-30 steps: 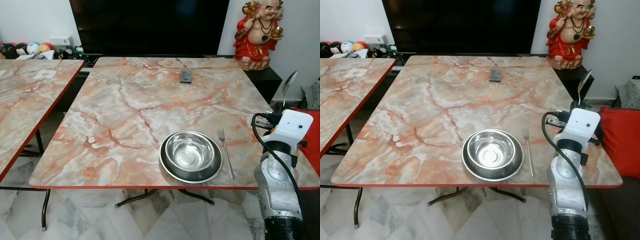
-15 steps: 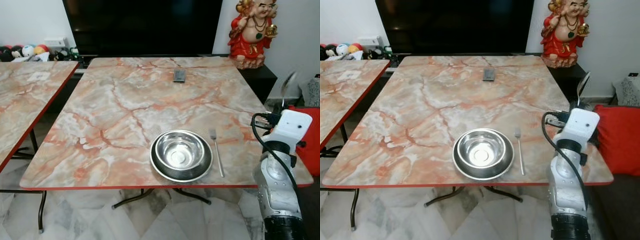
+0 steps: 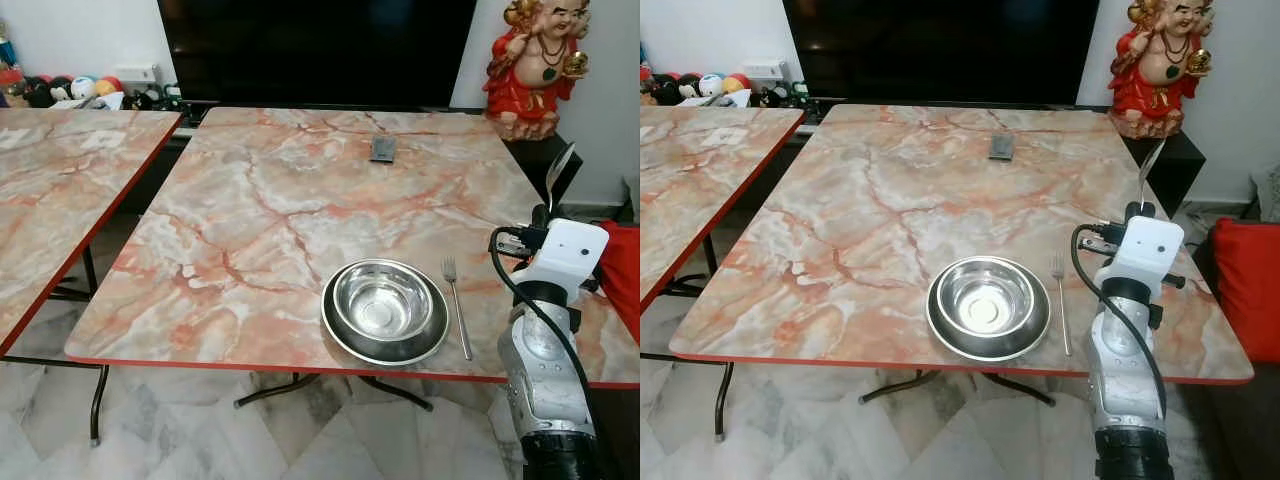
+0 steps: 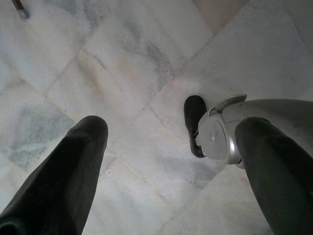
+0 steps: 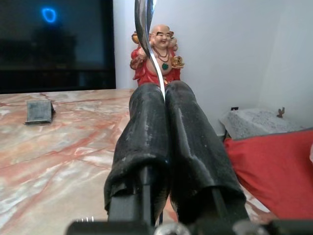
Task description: Setting the table
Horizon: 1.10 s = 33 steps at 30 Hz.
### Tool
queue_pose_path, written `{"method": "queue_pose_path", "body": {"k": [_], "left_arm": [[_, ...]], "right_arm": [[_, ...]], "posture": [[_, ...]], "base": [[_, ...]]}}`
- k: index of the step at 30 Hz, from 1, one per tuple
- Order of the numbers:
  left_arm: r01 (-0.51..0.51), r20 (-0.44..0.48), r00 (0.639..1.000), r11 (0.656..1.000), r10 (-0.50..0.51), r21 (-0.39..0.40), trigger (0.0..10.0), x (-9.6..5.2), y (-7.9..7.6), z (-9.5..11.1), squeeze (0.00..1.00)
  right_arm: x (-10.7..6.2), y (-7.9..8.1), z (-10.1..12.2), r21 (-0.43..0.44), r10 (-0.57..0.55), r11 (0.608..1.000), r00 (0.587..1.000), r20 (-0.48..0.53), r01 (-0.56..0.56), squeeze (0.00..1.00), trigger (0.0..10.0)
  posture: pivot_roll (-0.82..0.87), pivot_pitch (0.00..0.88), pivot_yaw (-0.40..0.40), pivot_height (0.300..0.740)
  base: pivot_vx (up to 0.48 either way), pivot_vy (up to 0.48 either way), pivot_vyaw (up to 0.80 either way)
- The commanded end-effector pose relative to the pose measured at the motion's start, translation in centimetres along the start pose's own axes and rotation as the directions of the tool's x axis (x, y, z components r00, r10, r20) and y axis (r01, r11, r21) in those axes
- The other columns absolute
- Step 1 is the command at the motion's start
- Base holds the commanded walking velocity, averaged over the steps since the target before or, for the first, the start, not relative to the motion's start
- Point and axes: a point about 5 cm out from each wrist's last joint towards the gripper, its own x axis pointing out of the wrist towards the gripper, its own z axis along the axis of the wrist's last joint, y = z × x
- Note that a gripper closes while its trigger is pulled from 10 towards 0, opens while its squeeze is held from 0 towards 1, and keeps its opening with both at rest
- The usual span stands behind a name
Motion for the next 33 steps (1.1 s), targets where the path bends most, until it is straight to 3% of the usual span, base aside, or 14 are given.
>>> {"method": "queue_pose_path", "body": {"k": [1,33], "left_arm": [[-0.011,-0.020,1.000,1.000,0.011,-0.004,10.0,-0.23,0.28,-0.58,0.00],[-0.013,-0.020,1.000,1.000,0.013,-0.003,10.0,-0.22,0.26,-0.58,0.00]], "right_arm": [[0.07,-0.22,0.24,0.003,-0.011,1.000,1.000,0.010,0.011,0.00,10.0],[0.49,-0.48,0.57,-0.003,-0.027,1.000,0.999,0.024,0.027,0.00,10.0]], "posture": [[0.01,0.070,-0.014,0.740],[0.01,0.074,-0.015,0.740]], "base": [[0.000,0.000,0.00],[0.237,0.000,0.00]]}}
